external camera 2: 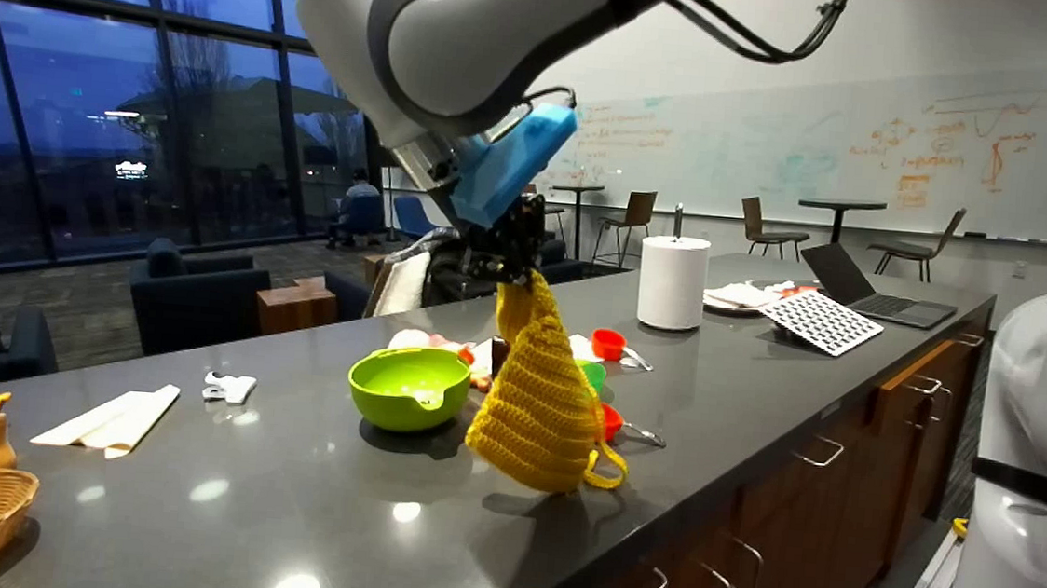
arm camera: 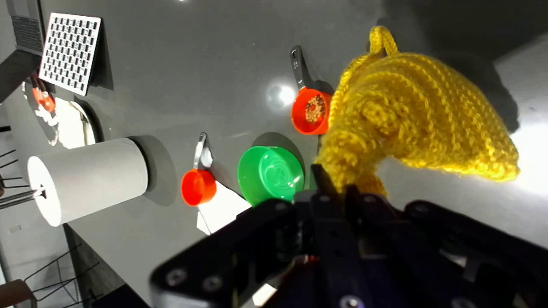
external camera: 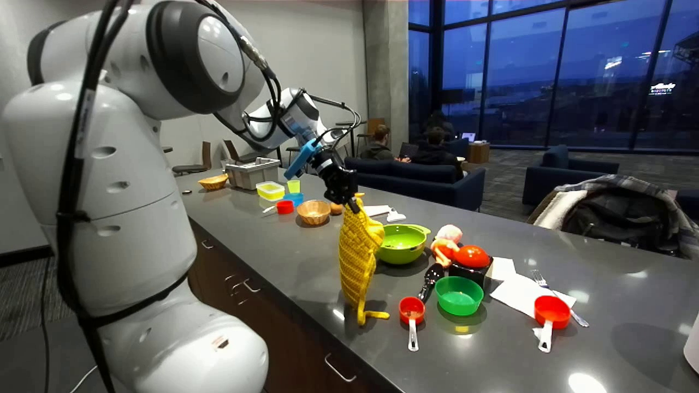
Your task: Unfold the yellow item
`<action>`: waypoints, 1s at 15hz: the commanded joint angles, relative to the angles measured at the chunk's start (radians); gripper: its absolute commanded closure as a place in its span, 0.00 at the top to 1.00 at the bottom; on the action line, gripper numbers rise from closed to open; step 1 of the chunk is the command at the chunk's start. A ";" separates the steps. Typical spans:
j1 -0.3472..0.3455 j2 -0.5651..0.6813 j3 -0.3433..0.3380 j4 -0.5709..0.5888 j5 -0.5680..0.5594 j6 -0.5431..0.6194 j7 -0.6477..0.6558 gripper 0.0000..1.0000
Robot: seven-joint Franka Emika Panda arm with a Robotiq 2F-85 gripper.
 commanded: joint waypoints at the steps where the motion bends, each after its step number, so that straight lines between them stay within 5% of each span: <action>1: 0.011 0.070 0.017 0.024 0.017 0.008 -0.054 0.01; 8: 0.066 0.196 0.029 0.092 -0.025 0.052 -0.148 0.01; 15: 0.110 0.319 0.024 0.175 -0.026 0.258 -0.243 0.01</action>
